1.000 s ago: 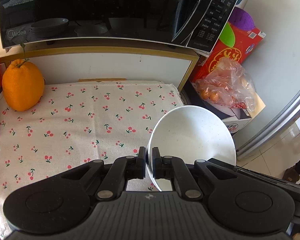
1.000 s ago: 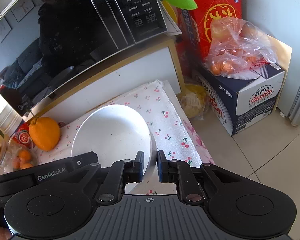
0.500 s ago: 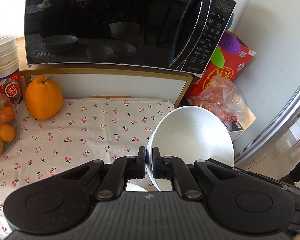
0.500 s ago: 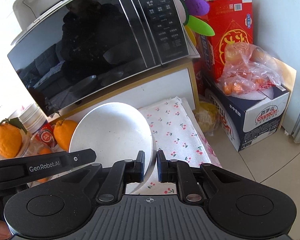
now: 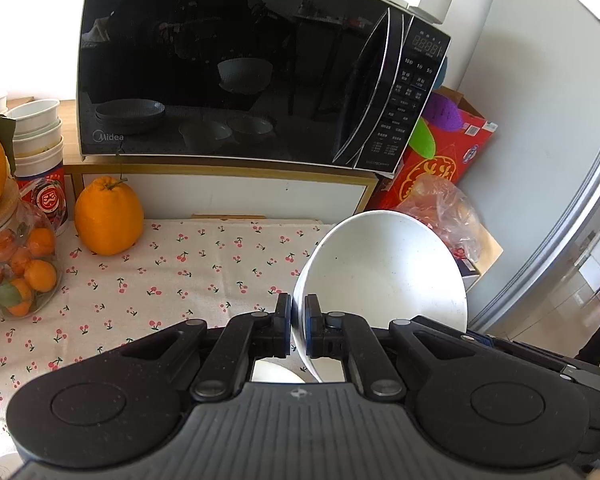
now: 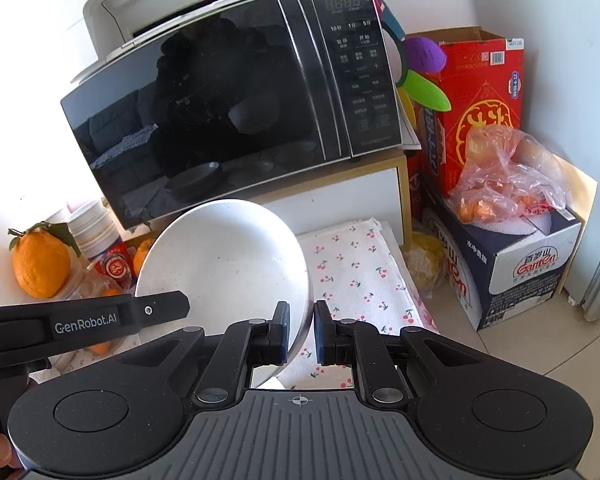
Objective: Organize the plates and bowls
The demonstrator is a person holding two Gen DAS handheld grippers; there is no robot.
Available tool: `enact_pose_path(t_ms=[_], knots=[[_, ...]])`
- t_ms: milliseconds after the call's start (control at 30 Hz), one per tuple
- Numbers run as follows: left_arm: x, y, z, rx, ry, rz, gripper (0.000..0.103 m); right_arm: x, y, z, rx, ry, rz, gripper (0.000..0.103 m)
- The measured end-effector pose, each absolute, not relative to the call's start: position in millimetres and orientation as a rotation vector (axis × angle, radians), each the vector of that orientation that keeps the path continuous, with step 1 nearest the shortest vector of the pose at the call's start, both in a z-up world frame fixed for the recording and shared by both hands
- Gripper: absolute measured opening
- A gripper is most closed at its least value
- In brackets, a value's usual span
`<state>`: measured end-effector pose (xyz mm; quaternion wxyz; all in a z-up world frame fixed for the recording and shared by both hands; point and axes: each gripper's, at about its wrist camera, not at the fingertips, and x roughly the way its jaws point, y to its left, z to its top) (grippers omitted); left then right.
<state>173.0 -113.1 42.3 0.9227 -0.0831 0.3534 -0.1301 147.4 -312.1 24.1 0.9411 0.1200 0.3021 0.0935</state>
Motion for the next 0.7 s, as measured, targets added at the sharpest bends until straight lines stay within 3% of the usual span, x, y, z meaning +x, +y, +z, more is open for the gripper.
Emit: enact_pose_path(t_ms=[700], knots=[[119, -96, 57, -0.187, 0.699, -0.275, 0.006, 96, -308, 41, 0.223, 0.565, 0.296, 0.013]])
